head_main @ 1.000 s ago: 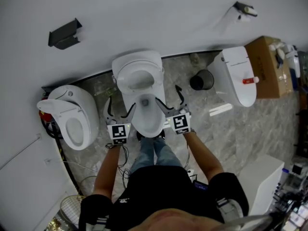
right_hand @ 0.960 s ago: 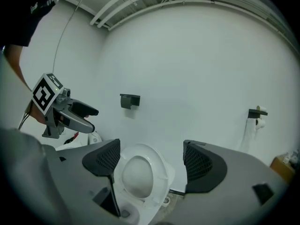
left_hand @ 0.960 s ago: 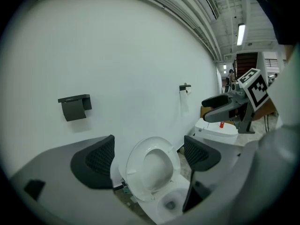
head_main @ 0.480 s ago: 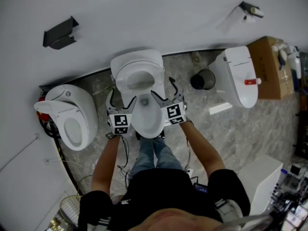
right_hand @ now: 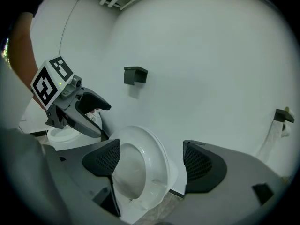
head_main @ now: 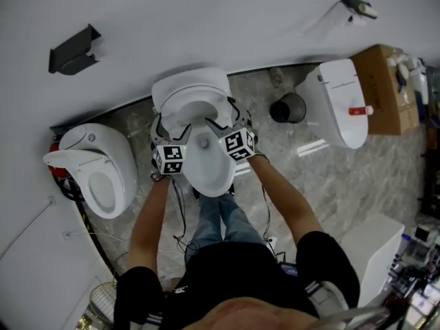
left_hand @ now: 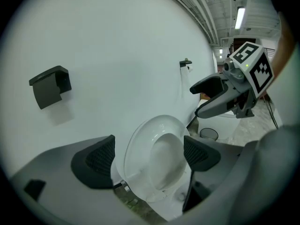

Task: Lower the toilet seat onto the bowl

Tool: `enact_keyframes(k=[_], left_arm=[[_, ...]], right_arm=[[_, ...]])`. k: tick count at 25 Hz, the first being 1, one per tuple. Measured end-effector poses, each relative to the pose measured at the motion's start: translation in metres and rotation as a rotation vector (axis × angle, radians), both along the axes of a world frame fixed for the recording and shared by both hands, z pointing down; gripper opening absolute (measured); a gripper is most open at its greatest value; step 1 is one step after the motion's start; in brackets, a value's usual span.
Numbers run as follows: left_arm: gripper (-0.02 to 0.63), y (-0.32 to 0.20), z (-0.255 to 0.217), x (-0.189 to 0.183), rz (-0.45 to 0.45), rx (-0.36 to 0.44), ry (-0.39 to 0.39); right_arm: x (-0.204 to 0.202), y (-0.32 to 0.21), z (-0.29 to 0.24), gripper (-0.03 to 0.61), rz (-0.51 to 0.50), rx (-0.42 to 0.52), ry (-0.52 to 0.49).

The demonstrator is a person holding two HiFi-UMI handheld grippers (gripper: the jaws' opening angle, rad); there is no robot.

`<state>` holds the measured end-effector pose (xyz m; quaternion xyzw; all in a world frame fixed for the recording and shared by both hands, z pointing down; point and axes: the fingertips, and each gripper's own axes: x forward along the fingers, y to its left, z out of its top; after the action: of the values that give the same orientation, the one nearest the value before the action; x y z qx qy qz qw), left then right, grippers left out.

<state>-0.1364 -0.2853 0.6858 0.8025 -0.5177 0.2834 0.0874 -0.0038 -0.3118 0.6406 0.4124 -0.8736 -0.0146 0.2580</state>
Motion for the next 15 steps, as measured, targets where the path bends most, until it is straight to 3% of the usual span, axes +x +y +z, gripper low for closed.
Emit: enact_keyframes(k=[15], left_arm=[[0.453,-0.050,0.055,-0.008,0.007,-0.088,-0.079]], right_arm=[[-0.017,-0.055,0.071,0.420,-0.042,-0.086,0.154]])
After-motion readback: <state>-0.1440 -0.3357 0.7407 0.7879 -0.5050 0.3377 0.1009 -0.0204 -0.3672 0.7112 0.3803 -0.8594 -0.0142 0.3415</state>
